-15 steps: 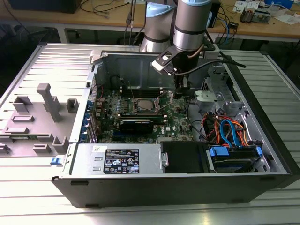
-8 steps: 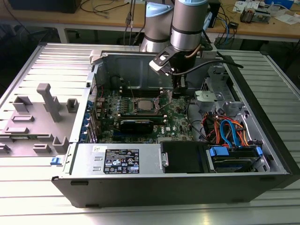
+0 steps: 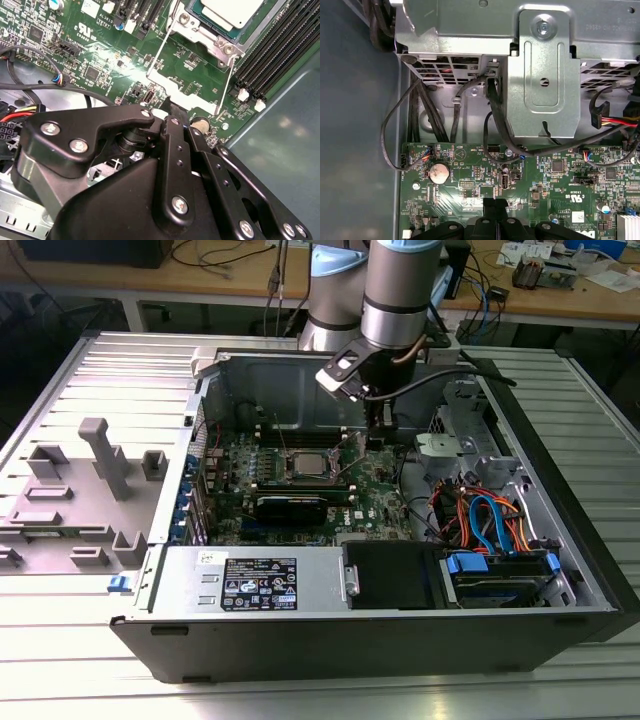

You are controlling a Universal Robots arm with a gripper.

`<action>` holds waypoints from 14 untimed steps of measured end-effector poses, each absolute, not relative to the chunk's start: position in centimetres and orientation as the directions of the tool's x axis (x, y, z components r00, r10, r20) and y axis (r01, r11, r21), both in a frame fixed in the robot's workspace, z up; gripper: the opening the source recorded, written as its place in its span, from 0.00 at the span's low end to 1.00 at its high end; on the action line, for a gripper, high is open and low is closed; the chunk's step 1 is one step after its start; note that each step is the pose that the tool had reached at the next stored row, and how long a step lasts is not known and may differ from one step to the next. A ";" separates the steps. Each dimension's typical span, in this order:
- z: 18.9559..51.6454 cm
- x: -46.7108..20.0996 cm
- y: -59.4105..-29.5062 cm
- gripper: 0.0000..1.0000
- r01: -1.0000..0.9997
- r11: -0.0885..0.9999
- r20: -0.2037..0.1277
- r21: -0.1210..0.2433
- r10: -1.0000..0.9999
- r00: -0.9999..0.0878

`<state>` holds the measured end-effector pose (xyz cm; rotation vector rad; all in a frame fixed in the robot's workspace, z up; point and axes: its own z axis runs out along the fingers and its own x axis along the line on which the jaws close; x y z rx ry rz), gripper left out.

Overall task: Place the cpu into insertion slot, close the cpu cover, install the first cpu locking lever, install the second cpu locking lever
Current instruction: 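Close the cpu cover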

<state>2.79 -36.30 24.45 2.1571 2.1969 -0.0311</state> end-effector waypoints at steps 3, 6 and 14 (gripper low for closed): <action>24.5 2.7 -36.3 0.11 0.999 0.019 -0.059 0.029 0.998 -0.017; 24.5 2.7 -36.3 0.11 0.999 0.019 -0.059 0.029 0.998 -0.018; 24.5 2.0 -36.3 0.11 0.999 0.019 -0.053 0.029 0.998 -0.018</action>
